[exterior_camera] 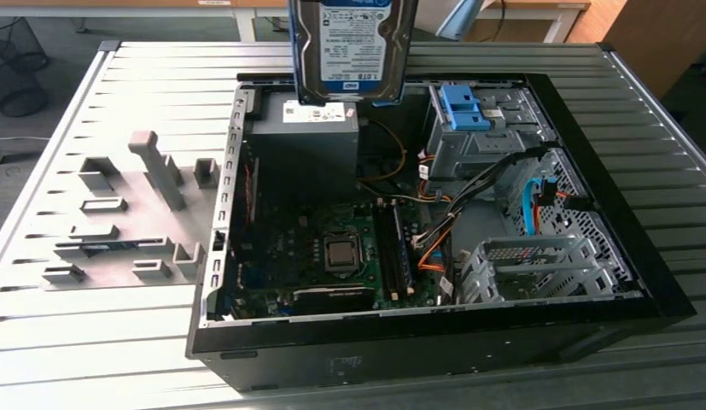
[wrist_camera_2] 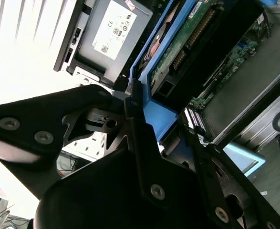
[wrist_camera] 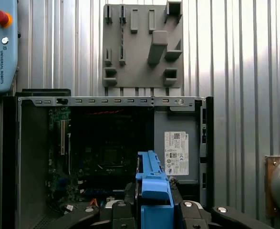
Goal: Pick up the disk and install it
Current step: 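Pick up the disk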
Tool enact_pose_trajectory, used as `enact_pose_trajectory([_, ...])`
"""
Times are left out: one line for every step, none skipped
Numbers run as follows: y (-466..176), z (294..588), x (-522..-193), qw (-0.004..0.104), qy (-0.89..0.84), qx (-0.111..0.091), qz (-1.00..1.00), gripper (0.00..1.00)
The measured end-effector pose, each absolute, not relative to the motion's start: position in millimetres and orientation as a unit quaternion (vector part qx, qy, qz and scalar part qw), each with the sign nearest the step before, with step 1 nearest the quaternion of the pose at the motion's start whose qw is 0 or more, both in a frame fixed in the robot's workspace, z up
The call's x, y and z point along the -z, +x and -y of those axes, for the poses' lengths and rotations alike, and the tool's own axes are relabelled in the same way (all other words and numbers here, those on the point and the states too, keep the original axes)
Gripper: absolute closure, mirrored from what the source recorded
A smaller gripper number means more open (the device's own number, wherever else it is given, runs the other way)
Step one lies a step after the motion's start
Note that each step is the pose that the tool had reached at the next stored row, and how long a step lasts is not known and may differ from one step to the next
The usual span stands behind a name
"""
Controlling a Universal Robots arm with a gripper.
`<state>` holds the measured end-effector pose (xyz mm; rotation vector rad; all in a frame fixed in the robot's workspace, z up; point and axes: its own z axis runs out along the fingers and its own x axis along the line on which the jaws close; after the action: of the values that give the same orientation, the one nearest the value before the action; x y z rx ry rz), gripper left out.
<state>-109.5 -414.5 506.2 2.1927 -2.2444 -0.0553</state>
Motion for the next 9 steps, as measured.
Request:
enact_pose_trajectory([-107, 415, -506, 0.002, 0.699, 0.018, 0.715, 0.64])
enact_pose_trajectory([-105, 416, -506, 0.002, 0.699, 0.018, 0.715, 0.64])
enact_pose_trajectory([-102, 417, -506, 0.002, 0.699, 0.018, 0.715, 0.64])
enact_pose_trajectory([-98, 417, -506, 0.002, 0.699, 0.018, 0.715, 0.64])
enact_pose_trajectory([-95, 417, -506, 0.002, 0.699, 0.018, 0.715, 0.64])
enact_pose_trajectory([-90, 417, -506, 0.002, 0.699, 0.018, 0.715, 0.64])
enact_pose_trajectory([-86, 418, -506, 0.002, 0.699, 0.018, 0.715, 0.64])
enact_pose_trajectory([-82, 418, -506, 0.002, 0.699, 0.018, 0.715, 0.64])
enact_pose_trajectory([-79, 418, -506, 0.002, 0.699, 0.018, 0.715, 0.64])
